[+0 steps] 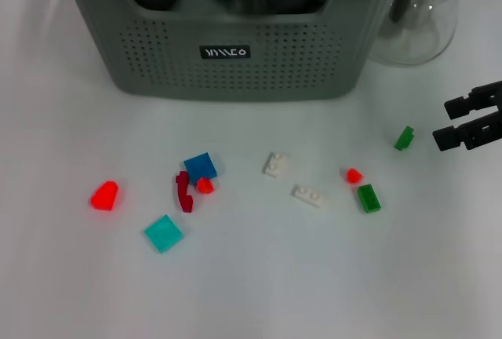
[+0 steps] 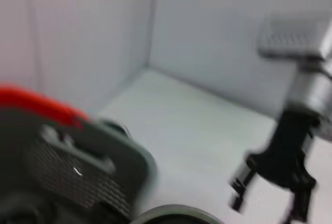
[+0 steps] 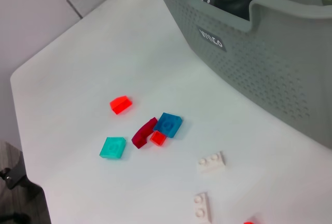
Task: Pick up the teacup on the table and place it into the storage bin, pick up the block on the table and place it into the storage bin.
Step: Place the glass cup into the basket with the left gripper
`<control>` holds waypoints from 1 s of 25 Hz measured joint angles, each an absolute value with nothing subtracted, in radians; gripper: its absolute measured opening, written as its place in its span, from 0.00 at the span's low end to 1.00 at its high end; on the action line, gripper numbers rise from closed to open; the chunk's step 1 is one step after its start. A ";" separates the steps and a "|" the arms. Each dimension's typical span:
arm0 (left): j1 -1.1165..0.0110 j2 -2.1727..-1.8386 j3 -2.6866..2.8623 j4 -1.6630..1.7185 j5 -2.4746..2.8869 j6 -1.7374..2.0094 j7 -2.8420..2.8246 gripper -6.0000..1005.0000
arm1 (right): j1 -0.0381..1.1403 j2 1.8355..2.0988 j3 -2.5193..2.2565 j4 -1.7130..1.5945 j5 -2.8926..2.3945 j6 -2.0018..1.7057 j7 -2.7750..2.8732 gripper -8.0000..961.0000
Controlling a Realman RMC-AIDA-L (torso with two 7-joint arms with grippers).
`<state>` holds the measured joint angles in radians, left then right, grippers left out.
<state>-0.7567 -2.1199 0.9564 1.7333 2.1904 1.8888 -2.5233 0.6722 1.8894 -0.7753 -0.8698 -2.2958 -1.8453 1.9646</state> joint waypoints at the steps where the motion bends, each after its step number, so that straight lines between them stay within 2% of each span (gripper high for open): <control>1: -0.776 -2.102 0.946 1.723 2.192 1.877 -2.523 0.06 | 0.673 1.890 -0.775 -0.870 -2.296 -1.847 1.966 0.95; 6: -0.893 -2.001 0.940 1.544 2.274 1.734 -2.515 0.06 | 0.682 1.886 -0.774 -0.870 -2.296 -1.850 1.993 0.95; 9: -0.991 -1.939 0.934 1.307 2.339 1.639 -2.491 0.06 | 0.687 1.883 -0.778 -0.872 -2.296 -1.852 2.015 0.95; 14: -1.129 -1.871 0.932 0.903 2.428 1.464 -2.431 0.06 | 0.700 1.878 -0.783 -0.870 -2.297 -1.852 2.042 0.95; 18: -1.184 -1.859 0.940 0.733 2.479 1.346 -2.409 0.06 | 0.708 1.878 -0.784 -0.869 -2.306 -1.852 2.045 0.95; 25: -1.176 -1.917 0.966 0.655 2.521 1.239 -2.372 0.06 | 0.720 1.883 -0.785 -0.868 -2.344 -1.846 2.044 0.95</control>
<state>-1.1755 -1.9174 0.9662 0.6547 2.5205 1.2388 -2.3724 0.7202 1.8835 -0.7854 -0.8677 -2.3444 -1.8460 2.0440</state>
